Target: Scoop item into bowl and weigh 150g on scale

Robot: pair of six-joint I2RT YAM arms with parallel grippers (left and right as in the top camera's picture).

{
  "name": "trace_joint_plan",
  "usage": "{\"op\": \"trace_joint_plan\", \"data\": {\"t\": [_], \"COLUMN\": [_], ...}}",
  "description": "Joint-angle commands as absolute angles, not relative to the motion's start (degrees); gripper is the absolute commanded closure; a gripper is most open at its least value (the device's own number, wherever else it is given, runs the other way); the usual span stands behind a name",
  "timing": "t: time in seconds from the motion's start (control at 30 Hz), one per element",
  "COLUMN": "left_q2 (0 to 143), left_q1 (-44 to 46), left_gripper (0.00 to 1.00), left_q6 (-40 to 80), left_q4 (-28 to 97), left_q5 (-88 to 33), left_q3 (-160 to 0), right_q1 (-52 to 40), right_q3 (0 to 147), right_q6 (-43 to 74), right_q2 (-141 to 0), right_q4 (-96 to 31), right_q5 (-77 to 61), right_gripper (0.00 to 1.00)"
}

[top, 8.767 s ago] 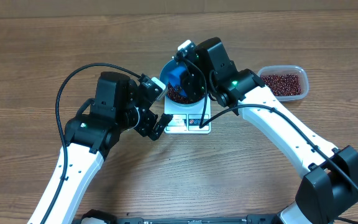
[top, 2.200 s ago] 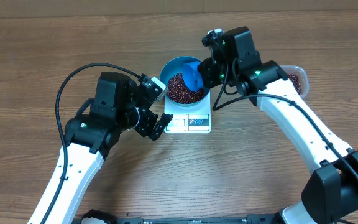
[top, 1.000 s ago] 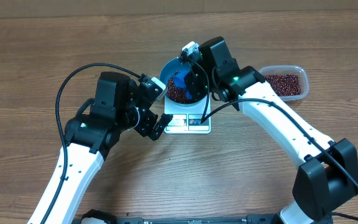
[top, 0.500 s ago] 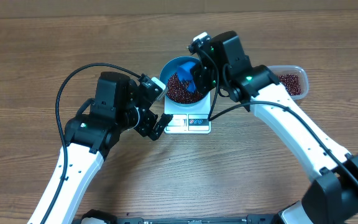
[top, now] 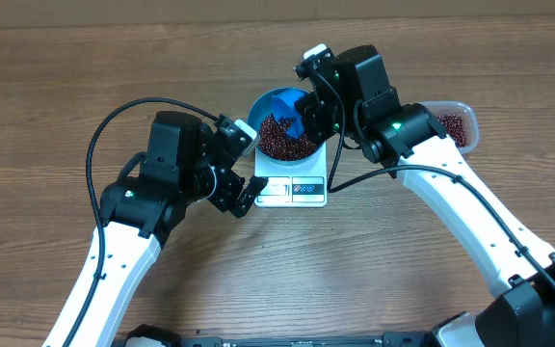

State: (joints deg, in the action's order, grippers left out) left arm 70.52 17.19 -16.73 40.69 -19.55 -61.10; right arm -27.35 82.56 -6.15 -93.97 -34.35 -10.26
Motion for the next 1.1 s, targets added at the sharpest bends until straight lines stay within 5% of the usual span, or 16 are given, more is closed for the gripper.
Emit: {"op": "trace_joint_plan", "data": {"t": [0.0,1.07], "left_q2": [70.9,70.9], "left_q1": [17.0,17.0], "left_gripper": [0.0,0.0], "left_q6": [-17.6,-17.6], "left_q4": [40.5,40.5], "left_q5": [-20.6,-20.6], "left_q3": [-60.6,-60.6], "right_q1": [-27.1,-27.1], "right_q3": [83.7,83.7], "right_q6": [-9.5,-11.8], "right_q2": [-92.2,-92.4], "right_q4": [-33.9,-33.4], "right_q5": [-10.4,-10.3], "right_gripper": [0.96,0.96]}}
